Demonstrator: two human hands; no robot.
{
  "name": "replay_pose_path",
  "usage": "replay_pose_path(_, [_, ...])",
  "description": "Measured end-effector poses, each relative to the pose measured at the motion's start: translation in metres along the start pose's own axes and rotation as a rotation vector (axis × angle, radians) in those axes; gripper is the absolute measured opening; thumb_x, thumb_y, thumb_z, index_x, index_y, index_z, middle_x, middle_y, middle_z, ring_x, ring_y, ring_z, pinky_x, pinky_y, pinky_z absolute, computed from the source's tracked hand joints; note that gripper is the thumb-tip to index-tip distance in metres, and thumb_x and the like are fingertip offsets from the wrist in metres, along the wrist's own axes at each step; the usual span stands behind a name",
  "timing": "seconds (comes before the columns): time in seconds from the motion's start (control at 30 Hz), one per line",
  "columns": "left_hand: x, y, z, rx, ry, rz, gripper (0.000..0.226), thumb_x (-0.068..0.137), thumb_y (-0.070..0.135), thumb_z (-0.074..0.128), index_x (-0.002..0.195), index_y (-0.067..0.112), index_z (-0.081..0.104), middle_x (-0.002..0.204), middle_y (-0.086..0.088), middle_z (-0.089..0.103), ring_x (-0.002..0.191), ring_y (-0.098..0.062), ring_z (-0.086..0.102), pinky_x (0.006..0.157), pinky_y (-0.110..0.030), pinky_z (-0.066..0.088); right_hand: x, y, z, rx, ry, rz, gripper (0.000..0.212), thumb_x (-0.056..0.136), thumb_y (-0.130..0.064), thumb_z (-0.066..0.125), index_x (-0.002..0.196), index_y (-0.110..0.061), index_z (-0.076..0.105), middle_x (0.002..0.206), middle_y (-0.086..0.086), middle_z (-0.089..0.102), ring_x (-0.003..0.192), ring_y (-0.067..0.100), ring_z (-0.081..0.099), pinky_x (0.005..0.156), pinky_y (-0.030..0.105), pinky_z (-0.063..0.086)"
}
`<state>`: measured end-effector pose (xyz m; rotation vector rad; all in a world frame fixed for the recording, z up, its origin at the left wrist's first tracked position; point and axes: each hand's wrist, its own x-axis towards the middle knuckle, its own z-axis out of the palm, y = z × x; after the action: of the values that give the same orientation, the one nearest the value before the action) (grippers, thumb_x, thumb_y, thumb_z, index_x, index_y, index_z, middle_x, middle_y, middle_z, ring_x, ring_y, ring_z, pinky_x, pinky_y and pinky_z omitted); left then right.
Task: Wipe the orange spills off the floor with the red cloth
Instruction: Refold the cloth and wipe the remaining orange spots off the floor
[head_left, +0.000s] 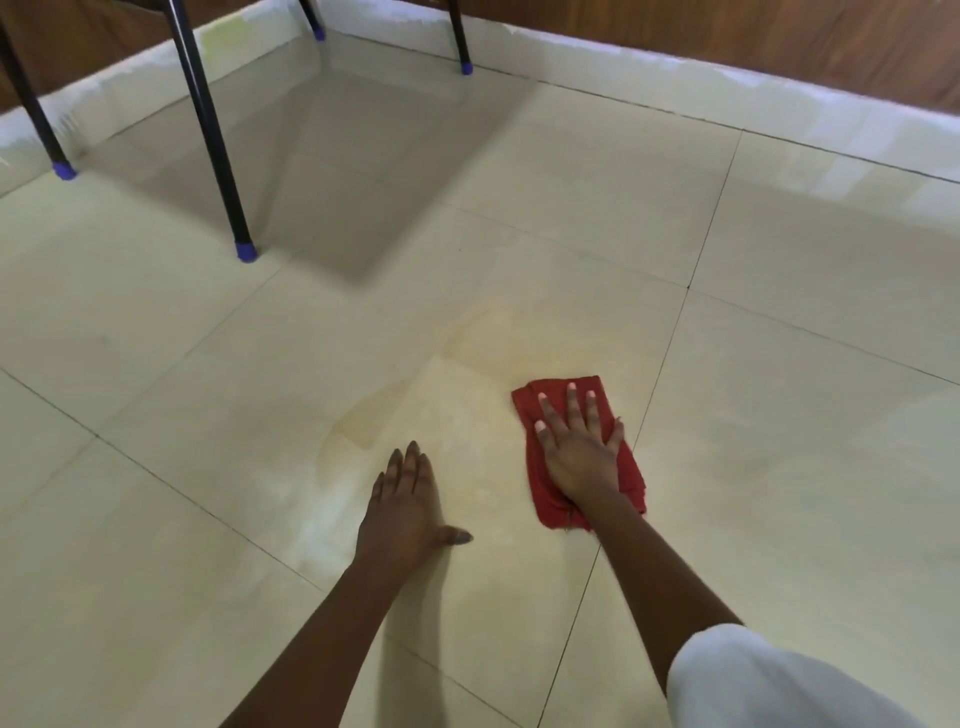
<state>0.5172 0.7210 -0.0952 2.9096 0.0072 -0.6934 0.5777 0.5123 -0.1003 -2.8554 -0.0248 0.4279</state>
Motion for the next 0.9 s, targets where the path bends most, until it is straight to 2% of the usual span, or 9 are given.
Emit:
replay_pose_path(0.1, [-0.003,0.001,-0.002,0.004,-0.025,-0.008,0.115,0.074,0.069,0.055,0.148,0.005,-0.007,0.157,-0.009,-0.017,0.145,-0.025,-0.013,0.118,-0.041,0.004,-0.009,-0.017,0.008,0.115,-0.047,-0.098,0.046,0.1,-0.042,0.016,0.146,-0.038,0.016,0.158,-0.006,-0.002,0.144,0.016,-0.011,0.111,0.05,-0.009])
replay_pose_path(0.23, [-0.003,0.007,-0.013,0.015,-0.053,-0.03,0.108,0.079,0.062,0.055,0.148,0.003,-0.003,0.157,-0.011,-0.013,0.145,-0.026,-0.011,0.117,-0.042,0.002,-0.01,-0.009,-0.013,0.479,0.027,0.011,0.04,0.101,-0.037,0.026,0.138,-0.032,0.039,0.153,-0.006,0.026,0.144,0.012,0.007,0.114,0.047,-0.003])
replay_pose_path(0.3, [0.0,0.01,-0.017,0.012,-0.048,-0.003,0.103,0.081,0.061,0.054,0.148,0.002,0.003,0.158,-0.013,-0.008,0.145,-0.026,-0.01,0.117,-0.042,0.002,-0.02,-0.006,-0.019,0.329,0.028,-0.011,0.046,0.097,-0.045,0.035,0.141,-0.031,0.035,0.153,-0.004,0.027,0.144,0.014,0.009,0.114,0.044,-0.004])
replay_pose_path(0.43, [-0.003,0.017,-0.009,-0.006,-0.054,0.02,0.098,0.084,0.053,0.055,0.148,0.002,0.001,0.158,-0.013,-0.01,0.145,-0.025,-0.009,0.117,-0.041,0.005,-0.044,-0.021,0.006,-0.075,-0.041,-0.085,0.075,0.091,-0.058,0.035,0.149,-0.018,0.009,0.158,0.007,0.005,0.145,0.023,0.0,0.115,0.041,0.0])
replay_pose_path(0.53, [-0.005,0.019,-0.005,-0.001,-0.048,0.016,0.098,0.086,0.051,0.056,0.148,0.004,-0.002,0.157,-0.012,-0.014,0.145,-0.025,-0.01,0.117,-0.04,0.005,-0.045,-0.025,0.02,-0.086,0.027,-0.072,0.065,0.096,-0.051,0.026,0.149,-0.019,0.005,0.158,0.007,0.0,0.145,0.024,-0.004,0.116,0.041,0.0])
replay_pose_path(0.67, [-0.004,0.009,-0.009,0.035,-0.035,-0.01,0.104,0.081,0.057,0.058,0.148,0.007,-0.005,0.157,-0.01,-0.017,0.144,-0.027,-0.016,0.117,-0.043,-0.001,-0.033,-0.011,0.022,-0.068,0.109,-0.039,0.059,0.095,-0.053,0.027,0.147,-0.036,0.006,0.158,0.003,-0.001,0.144,0.026,0.002,0.114,0.048,0.005])
replay_pose_path(0.73, [-0.003,-0.004,-0.012,0.058,-0.032,-0.027,0.111,0.077,0.062,0.059,0.148,0.009,-0.006,0.156,-0.011,-0.019,0.143,-0.029,-0.019,0.116,-0.046,-0.003,-0.018,-0.012,0.016,-0.08,0.107,0.029,0.058,0.093,-0.056,0.026,0.146,-0.042,0.006,0.158,0.004,-0.003,0.142,0.03,0.008,0.11,0.052,0.012])
replay_pose_path(0.8, [-0.001,-0.019,-0.015,0.06,-0.037,-0.057,0.115,0.073,0.067,0.059,0.149,0.011,-0.006,0.156,-0.011,-0.02,0.142,-0.032,-0.02,0.115,-0.048,-0.003,-0.008,-0.027,0.013,-0.077,0.069,0.054,0.057,0.092,-0.06,0.02,0.145,-0.043,0.007,0.158,0.003,-0.003,0.141,0.032,0.007,0.109,0.056,0.011])
replay_pose_path(0.9, [0.0,-0.03,-0.017,0.029,-0.071,-0.066,0.118,0.071,0.069,0.06,0.149,0.012,-0.007,0.156,-0.012,-0.021,0.142,-0.035,-0.019,0.115,-0.05,0.0,-0.016,-0.036,0.023,-0.147,0.075,-0.129,0.058,0.09,-0.062,0.008,0.145,-0.044,0.01,0.158,-0.001,0.002,0.144,0.029,-0.002,0.109,0.058,0.002])
